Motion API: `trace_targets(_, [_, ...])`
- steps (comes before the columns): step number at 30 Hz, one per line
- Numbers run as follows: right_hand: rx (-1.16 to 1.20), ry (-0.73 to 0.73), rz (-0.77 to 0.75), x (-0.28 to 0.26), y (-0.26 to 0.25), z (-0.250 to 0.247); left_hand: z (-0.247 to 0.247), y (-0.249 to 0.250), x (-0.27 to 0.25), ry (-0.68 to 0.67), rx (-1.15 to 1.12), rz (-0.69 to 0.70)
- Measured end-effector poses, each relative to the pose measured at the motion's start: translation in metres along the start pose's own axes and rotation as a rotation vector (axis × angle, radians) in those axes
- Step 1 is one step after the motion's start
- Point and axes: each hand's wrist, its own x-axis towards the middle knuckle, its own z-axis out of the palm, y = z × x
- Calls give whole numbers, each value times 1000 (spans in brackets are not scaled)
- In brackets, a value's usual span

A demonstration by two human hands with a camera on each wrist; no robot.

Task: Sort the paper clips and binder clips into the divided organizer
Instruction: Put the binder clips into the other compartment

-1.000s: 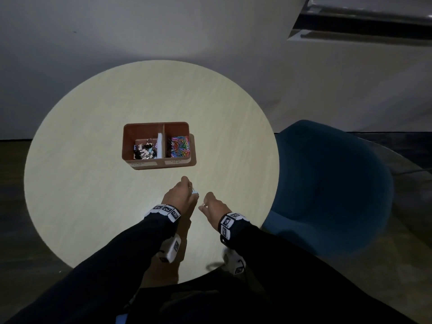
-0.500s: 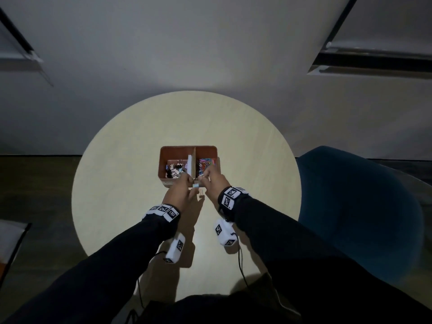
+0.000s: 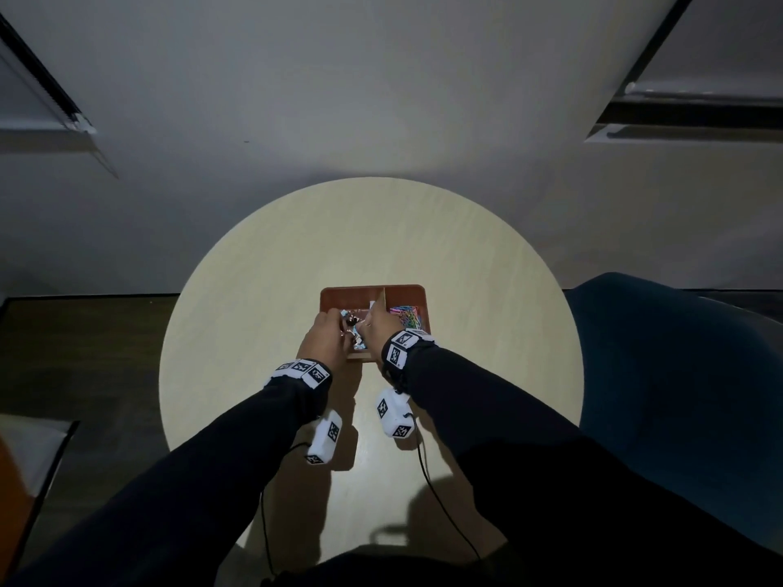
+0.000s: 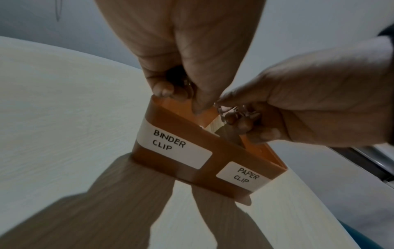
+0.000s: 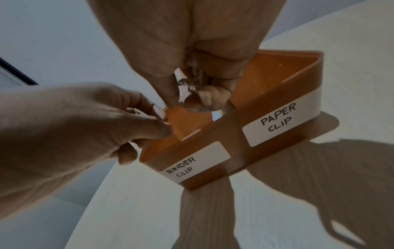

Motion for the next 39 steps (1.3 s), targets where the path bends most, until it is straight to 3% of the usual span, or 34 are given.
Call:
trace_targets(13, [-111, 42, 35, 27, -14, 16, -3, 2, 30, -134, 99, 7])
trace_targets(18, [-126, 32, 27, 24, -16, 15, -3, 0, 28, -121, 86, 19])
trace_targets(30, [-262, 215, -158, -2, -8, 10, -2, -2, 9, -97, 114, 64])
trace_targets(33, [-315, 208, -171, -7, -2, 13, -1, -1, 6, -100, 108, 66])
trace_targets(39, [-158, 141, -199, -17, 1, 17, 0, -1, 5, -105, 113, 72])
